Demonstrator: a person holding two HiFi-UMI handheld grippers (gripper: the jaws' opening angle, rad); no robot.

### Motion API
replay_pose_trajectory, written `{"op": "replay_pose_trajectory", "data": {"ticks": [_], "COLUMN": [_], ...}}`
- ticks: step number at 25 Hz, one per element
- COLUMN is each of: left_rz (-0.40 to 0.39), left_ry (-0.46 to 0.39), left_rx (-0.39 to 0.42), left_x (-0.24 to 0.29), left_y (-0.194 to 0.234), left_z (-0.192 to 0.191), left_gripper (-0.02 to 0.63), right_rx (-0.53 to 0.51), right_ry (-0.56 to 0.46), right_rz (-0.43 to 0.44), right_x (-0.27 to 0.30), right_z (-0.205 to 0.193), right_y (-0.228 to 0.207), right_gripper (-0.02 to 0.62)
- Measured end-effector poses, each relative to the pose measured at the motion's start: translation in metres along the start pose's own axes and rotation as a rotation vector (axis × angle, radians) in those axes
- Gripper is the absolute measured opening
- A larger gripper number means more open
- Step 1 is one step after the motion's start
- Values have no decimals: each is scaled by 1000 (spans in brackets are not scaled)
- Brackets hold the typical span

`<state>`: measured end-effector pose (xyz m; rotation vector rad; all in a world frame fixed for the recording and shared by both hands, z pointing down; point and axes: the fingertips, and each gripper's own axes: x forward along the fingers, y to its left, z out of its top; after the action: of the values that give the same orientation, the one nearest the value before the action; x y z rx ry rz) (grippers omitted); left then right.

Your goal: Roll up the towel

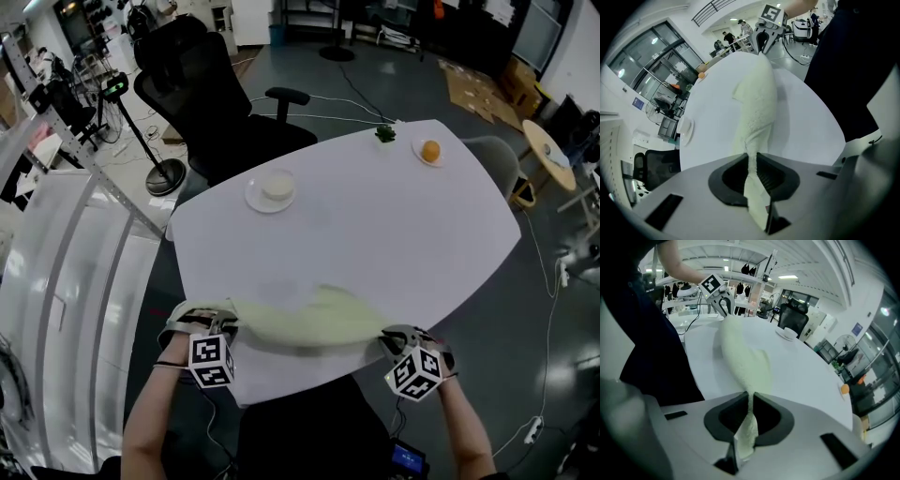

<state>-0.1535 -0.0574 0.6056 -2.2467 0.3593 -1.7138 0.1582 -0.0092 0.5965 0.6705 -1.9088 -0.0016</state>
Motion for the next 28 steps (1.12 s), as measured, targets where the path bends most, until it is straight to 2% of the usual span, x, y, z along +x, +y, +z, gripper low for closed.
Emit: {"op": "replay_pose_trajectory", "data": {"ticks": [7, 14, 20, 28], "left_rz": [5, -26, -42, -26], "left_ry": [43, 82, 104, 97], "left_rx": [-23, -67, -99, -161], "left_x": [22, 47, 65, 81], "left_y": [43, 70, 84, 94], "left_z": [3, 2, 3, 2], "left_gripper": [63, 63, 63, 63], "right_rx": [-16, -21, -16, 19], "right_ry": [1, 17, 32, 28], "right_rz": [43, 68, 90, 76], "right_x": [29, 60, 77, 87], "right_z": [2, 2, -3, -5], "right_y": [-44, -77, -86, -91], "right_gripper": [41, 41, 46, 54]}}
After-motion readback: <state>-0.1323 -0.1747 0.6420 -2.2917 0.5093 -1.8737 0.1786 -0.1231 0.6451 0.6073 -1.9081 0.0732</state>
